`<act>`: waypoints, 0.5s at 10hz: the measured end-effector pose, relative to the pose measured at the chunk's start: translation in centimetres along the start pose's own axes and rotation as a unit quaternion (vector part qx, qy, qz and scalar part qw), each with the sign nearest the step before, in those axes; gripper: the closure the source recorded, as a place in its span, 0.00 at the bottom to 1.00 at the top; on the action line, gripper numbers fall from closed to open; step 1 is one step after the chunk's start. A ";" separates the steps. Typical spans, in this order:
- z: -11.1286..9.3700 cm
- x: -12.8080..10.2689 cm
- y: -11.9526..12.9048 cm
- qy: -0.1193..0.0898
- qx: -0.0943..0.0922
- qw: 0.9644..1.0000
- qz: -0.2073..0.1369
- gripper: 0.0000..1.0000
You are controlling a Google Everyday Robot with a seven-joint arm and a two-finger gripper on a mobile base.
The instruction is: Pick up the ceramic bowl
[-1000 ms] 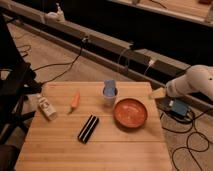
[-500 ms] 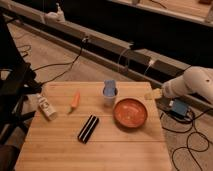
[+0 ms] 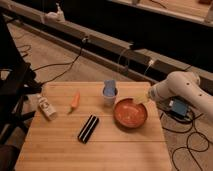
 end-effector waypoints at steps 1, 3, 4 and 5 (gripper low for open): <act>1.2 -0.2 0.0 0.001 -0.003 1.000 0.004 0.20; 1.4 -0.1 -0.2 0.000 -0.003 1.000 0.008 0.20; 1.4 0.0 -0.3 0.000 -0.002 1.000 0.008 0.20; 1.4 -0.1 -0.2 0.000 -0.003 1.000 0.007 0.20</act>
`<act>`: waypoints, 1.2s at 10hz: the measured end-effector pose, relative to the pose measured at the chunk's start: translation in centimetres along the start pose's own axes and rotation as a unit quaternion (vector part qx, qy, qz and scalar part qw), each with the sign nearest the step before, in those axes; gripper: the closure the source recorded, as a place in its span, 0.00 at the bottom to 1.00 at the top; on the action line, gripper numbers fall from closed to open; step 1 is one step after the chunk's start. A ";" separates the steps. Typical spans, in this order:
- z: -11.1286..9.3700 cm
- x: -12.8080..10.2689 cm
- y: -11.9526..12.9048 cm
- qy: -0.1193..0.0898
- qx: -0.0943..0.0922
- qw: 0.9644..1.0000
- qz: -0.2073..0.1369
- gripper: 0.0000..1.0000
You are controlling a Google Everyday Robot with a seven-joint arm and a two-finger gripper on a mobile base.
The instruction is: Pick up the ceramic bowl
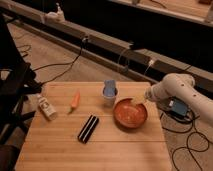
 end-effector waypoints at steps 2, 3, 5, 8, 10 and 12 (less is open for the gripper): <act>0.6 0.4 -0.9 0.005 0.006 1.000 0.005 0.20; 1.7 1.3 -2.1 0.014 0.009 1.000 0.013 0.20; 3.6 2.4 -3.3 0.031 0.008 0.999 0.027 0.20; 6.9 5.2 -4.0 0.067 -0.008 0.996 0.054 0.23; 8.7 6.4 -3.2 0.086 -0.025 0.994 0.065 0.41; 9.0 7.1 -2.7 0.095 -0.037 0.992 0.074 0.61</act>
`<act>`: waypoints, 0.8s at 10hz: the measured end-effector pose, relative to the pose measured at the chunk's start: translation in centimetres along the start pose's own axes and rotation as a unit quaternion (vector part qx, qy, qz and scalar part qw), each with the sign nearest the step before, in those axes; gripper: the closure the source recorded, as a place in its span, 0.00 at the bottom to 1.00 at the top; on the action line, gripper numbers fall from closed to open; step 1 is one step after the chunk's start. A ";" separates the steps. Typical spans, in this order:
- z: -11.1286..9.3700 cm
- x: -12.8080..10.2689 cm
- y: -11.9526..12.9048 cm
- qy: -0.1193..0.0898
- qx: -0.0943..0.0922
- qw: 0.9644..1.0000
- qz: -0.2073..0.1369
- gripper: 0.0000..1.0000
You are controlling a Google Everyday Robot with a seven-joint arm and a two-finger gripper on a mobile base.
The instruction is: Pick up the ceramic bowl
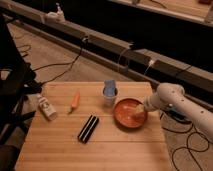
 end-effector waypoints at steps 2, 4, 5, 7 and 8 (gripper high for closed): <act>-0.1 0.1 0.6 0.005 -0.012 1.000 0.004 0.79; -1.1 -0.1 0.8 0.005 -0.022 1.000 0.005 0.81; -1.8 -0.5 0.8 -0.001 -0.025 1.000 0.006 0.81; -4.7 -1.8 0.7 -0.025 -0.031 0.999 0.003 0.81; -6.2 -2.5 0.7 -0.040 -0.034 0.999 -0.001 0.81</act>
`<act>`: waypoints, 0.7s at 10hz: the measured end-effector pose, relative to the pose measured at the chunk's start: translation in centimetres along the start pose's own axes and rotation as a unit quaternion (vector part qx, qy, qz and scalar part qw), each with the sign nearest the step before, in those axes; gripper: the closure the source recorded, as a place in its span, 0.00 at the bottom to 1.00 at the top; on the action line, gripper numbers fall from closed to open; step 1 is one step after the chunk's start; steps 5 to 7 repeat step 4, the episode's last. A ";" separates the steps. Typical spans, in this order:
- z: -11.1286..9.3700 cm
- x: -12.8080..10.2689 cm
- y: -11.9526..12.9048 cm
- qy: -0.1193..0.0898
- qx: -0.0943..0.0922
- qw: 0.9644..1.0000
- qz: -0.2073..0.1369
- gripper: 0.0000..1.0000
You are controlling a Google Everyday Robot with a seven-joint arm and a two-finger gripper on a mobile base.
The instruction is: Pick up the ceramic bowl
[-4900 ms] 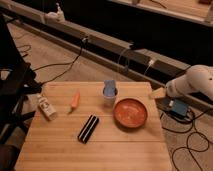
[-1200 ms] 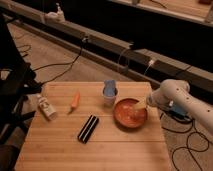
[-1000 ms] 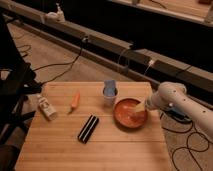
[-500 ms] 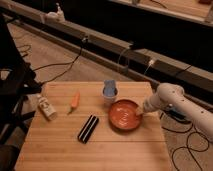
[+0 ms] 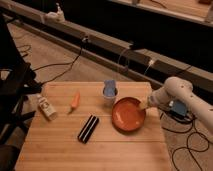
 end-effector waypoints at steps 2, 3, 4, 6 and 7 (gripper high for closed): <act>-4.1 -2.0 1.1 -0.045 -0.021 0.999 -0.008 0.81; -6.0 -2.9 1.9 -0.068 -0.040 0.997 -0.009 0.81; -7.3 -3.3 2.4 -0.083 -0.053 0.995 -0.012 0.81; -7.3 -3.3 2.4 -0.083 -0.053 0.995 -0.012 0.81; -7.3 -3.3 2.4 -0.083 -0.053 0.995 -0.012 0.81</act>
